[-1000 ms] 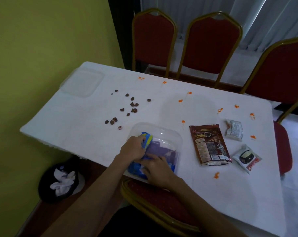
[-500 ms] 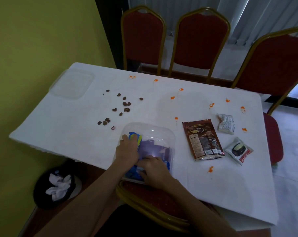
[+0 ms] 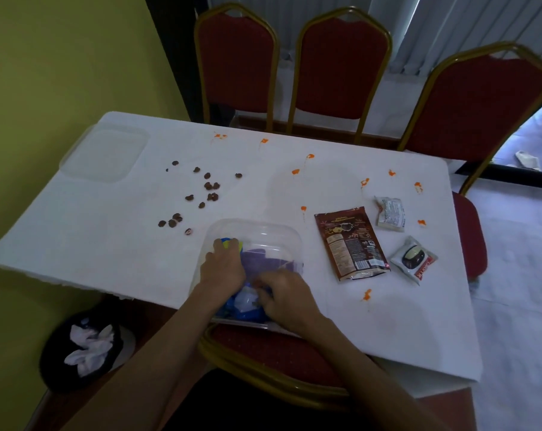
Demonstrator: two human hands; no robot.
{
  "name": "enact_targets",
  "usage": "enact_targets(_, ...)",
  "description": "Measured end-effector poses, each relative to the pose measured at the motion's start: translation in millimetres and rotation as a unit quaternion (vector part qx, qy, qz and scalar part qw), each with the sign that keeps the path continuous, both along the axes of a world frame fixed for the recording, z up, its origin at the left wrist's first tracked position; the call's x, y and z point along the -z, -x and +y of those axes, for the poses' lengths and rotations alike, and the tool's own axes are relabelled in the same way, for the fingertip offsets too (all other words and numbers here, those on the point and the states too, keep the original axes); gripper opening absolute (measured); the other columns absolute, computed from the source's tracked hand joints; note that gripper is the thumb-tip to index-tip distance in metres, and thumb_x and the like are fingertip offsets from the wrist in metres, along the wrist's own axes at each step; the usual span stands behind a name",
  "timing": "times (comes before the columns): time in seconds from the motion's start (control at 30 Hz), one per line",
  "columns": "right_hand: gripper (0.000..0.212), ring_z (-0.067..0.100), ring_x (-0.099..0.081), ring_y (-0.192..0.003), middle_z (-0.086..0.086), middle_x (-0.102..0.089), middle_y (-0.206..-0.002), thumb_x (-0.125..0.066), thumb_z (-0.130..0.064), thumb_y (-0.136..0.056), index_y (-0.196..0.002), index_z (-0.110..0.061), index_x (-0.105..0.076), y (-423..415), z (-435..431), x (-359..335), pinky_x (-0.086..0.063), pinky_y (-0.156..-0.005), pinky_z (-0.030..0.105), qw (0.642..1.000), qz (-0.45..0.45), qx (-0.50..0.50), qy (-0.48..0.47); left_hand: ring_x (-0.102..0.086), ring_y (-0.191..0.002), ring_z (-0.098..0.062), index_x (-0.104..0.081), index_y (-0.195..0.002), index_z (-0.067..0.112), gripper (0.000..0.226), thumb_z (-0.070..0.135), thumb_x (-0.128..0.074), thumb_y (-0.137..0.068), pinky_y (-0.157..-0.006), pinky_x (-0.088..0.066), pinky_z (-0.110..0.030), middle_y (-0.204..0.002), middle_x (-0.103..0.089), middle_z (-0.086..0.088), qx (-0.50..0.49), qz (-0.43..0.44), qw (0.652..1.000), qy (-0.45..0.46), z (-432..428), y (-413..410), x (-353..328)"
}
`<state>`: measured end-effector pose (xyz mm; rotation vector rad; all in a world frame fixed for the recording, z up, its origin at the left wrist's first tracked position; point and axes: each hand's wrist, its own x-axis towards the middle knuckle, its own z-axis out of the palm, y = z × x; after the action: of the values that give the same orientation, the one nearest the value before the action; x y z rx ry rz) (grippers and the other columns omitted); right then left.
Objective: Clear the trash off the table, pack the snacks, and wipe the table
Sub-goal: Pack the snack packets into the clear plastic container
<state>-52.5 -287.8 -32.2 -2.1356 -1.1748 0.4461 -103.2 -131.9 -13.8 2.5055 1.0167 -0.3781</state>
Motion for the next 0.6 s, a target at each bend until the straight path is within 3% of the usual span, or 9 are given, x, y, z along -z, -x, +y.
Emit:
enact_targets(0.13,0.021,0.021,-0.066,-0.092,0.001,-0.075,-0.103,-0.062,-0.017,-0.089,-0.107,-0.020,-0.073,-20,-19,-13,-0.054,-0.079,0.037,0.998,-0.004,0.066,-0.013,-0.043,-0.124,-0.033,-0.041,-0.139,0.015,0.047,0.023,-0.054,-0.094,-0.090,-0.045,-0.043,-0.142,-0.038,-0.013,0.034,-0.044,0.998,-0.012,-20,-19,-26)
enact_targets(0.37,0.026,0.012,-0.065,-0.102,-0.003,-0.073,-0.112,-0.062,-0.018,-0.094,-0.120,-0.019,-0.069,-62,-58,-28,-0.053,-0.089,0.030,0.980,0.006,0.199,-0.025,-0.040,-0.133,-0.024,-0.047,-0.137,0.019,0.044,0.027,-0.056,-0.095,-0.105,-0.043,-0.044,-0.146,-0.042,-0.004,0.120,-0.132,0.983,0.046,-56,-65,-45)
enact_targets(0.5,0.029,0.021,-0.066,-0.102,0.003,-0.072,-0.114,-0.066,-0.024,-0.091,-0.119,-0.019,-0.069,-105,-103,-29,-0.055,-0.084,0.035,0.950,0.000,0.311,-0.008,-0.045,-0.129,-0.021,-0.053,-0.132,0.018,0.040,0.024,-0.058,-0.093,-0.105,-0.042,-0.037,-0.140,-0.049,-0.003,0.182,-0.168,0.965,0.091,-78,-94,-44)
enact_targets(0.6,0.043,0.033,-0.061,-0.110,0.014,-0.068,-0.120,-0.069,-0.019,-0.083,-0.124,-0.009,-0.064,-156,-148,-15,-0.051,-0.093,0.040,0.908,0.017,0.407,0.097,-0.049,-0.125,-0.020,-0.059,-0.128,0.017,0.038,0.020,-0.059,-0.090,-0.100,-0.039,-0.026,-0.134,-0.054,-0.005,0.222,-0.182,0.951,0.114,-100,-116,-46)
